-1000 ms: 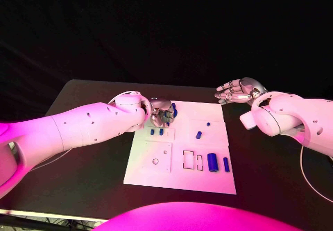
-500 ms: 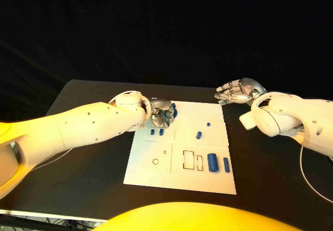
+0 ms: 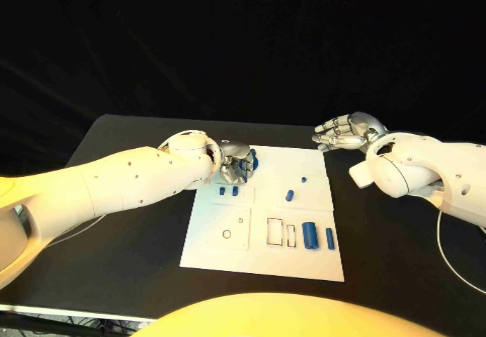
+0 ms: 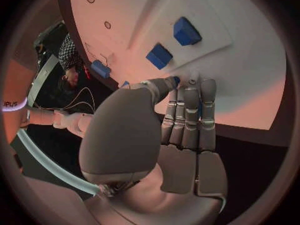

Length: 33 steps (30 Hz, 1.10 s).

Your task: Assemble the parts on the task board

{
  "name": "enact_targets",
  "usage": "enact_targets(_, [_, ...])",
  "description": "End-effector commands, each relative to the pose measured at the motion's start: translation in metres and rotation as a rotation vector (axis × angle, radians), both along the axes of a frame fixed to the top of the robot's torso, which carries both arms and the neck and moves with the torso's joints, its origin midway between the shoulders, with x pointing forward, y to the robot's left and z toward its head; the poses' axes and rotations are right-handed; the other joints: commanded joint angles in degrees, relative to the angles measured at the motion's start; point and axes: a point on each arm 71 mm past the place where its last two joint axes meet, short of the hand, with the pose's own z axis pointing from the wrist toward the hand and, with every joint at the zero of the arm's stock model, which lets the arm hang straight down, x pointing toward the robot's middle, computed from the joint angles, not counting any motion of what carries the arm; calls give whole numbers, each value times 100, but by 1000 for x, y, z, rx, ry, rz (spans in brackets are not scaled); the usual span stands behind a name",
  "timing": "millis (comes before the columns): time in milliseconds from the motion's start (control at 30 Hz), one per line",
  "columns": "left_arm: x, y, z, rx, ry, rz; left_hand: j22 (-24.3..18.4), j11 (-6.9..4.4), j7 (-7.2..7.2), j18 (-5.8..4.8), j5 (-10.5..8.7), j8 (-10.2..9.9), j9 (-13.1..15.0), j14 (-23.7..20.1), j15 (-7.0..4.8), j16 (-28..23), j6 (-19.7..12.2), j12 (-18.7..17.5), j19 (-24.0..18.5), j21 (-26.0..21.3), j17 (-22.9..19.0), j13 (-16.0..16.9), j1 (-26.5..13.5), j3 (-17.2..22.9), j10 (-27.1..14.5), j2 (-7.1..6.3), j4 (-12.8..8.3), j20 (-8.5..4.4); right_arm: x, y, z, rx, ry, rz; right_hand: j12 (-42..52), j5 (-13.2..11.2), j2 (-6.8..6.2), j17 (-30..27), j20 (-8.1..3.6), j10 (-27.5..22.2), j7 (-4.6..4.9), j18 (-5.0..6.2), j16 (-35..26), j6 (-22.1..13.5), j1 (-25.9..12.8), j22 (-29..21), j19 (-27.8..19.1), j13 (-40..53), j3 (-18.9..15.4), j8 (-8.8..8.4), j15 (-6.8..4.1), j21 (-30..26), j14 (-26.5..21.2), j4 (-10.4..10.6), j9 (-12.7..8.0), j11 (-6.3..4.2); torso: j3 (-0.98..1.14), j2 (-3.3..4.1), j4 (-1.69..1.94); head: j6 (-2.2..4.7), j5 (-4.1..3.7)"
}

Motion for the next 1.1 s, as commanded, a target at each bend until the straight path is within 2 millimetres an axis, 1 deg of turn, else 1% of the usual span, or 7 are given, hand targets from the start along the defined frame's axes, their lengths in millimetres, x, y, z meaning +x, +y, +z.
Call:
enact_targets(33, [-5, 0, -10, 55, 32, -16, 41, -15, -2, 28, -21, -14, -1, 93, -17, 70, 72, 6, 24, 56, 91, 4, -71, 22, 77, 16, -48, -28, 0, 2, 0, 4, -4, 25, 3, -13, 33, -5, -8, 9, 513, 57, -36, -10, -3, -5, -37, -9, 11, 14, 22, -22, 36, -29, -9, 17, -3, -7, 2, -6, -2])
enact_targets(367, [-6, -1, -12, 66, 6, -29, 105, -47, -17, 22, -21, -2, 8, 180, -41, 175, 153, 69, 38, 108, 200, 30, -112, 34, 155, 26, -105, -44, -1, 2, 0, 4, -2, 25, 3, -13, 33, -5, -8, 9, 513, 57, -36, -10, -3, -5, -37, -9, 11, 14, 22, -22, 36, -29, -9, 17, -3, -3, 4, -11, -3])
enact_targets(800, [-10, -2, -14, 66, -26, -41, 148, -57, -20, 16, -20, -9, 7, 215, -50, 213, 162, 90, 58, 140, 243, 40, -136, 33, 174, 12, -124, -52, -1, 2, -1, 4, 0, 26, 3, -13, 33, -5, -8, 9, 513, 57, -36, -10, -3, -5, -37, -9, 11, 14, 22, -22, 36, -29, -9, 17, 0, -7, 3, -14, 0])
enact_targets(1033, [-12, -2, -17, 68, -33, -46, 233, -74, -21, 0, -14, -19, 5, 280, -63, 268, 172, 113, 115, 201, 326, 50, -147, 52, 204, 23, -145, -61, -1, 2, -1, 4, 0, 25, 3, -13, 33, -5, -8, 9, 513, 57, -36, -10, -3, -5, -37, -9, 11, 14, 22, -22, 36, -29, -9, 17, 2, -4, 2, -9, -1])
enact_targets(1100, [-12, -2, -17, 66, -38, -47, 280, -91, -24, -7, -12, -16, 8, 353, -77, 326, 203, 133, 145, 239, 425, 58, -144, 77, 239, 36, -171, -71, -1, 2, -1, 4, 0, 25, 3, -13, 33, -5, -8, 9, 513, 57, -36, -10, -3, -5, -37, -9, 11, 14, 22, -22, 36, -29, -9, 17, 2, -3, 1, -6, 0])
